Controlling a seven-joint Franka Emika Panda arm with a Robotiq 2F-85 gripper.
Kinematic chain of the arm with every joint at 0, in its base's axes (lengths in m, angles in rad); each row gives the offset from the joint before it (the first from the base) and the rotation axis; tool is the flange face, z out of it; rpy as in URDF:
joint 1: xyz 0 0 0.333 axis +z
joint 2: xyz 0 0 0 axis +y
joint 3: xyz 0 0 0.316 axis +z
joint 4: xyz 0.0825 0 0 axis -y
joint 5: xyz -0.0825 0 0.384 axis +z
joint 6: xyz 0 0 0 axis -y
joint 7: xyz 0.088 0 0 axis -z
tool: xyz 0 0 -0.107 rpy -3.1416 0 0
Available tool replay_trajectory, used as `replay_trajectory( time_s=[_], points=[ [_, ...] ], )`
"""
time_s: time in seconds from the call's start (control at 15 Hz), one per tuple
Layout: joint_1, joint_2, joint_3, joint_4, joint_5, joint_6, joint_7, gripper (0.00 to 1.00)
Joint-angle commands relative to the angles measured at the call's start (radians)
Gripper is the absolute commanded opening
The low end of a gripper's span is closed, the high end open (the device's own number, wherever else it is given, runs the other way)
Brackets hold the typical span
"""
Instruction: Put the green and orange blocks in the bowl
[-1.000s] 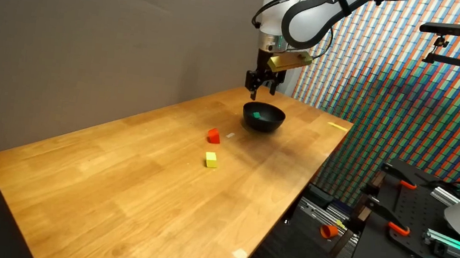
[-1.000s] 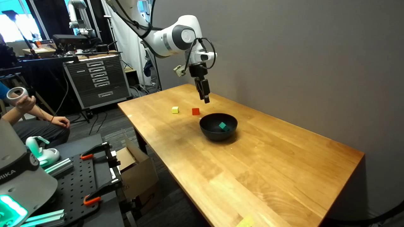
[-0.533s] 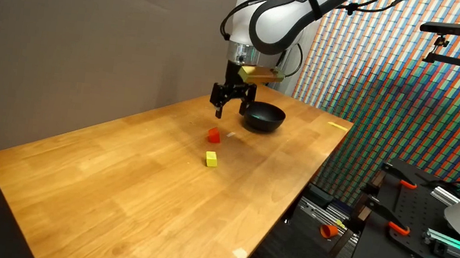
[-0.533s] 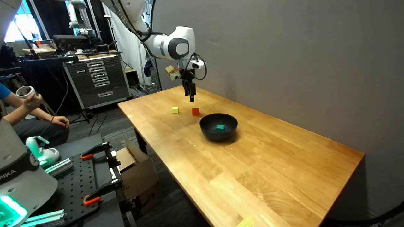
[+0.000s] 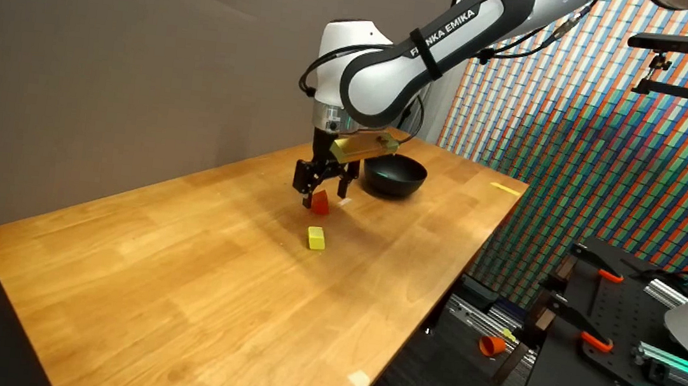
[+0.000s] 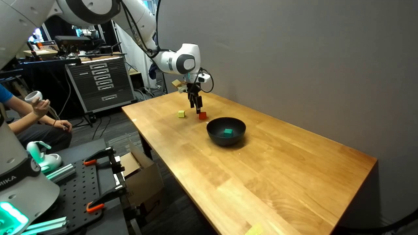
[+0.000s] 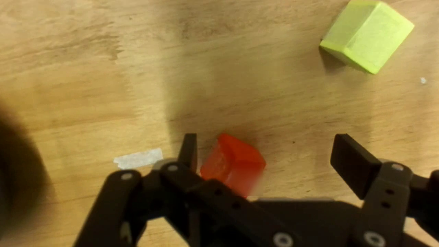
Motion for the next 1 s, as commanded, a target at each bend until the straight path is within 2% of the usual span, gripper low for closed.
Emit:
replay_trajectory(
  time_s=[0.0,0.2,0.33,0.53,0.67,0.87,0.93],
  points=[
    [0.054,0.084,-0.072,0.122,-0.056,-0.032,0.020,1.00],
    [0.069,0.125,-0.105,0.169,-0.082,-0.030,0.026,1.00],
    [0.072,0.147,-0.120,0.199,-0.092,-0.034,0.025,0.75],
    [0.066,0.156,-0.120,0.222,-0.085,-0.066,0.026,0.49],
    [0.071,0.143,-0.123,0.217,-0.085,-0.115,0.038,0.35],
    [0.069,0.075,-0.127,0.143,-0.084,-0.145,0.074,0.13],
    [0.074,0.042,-0.139,0.114,-0.096,-0.163,0.091,0.16]
  ],
)
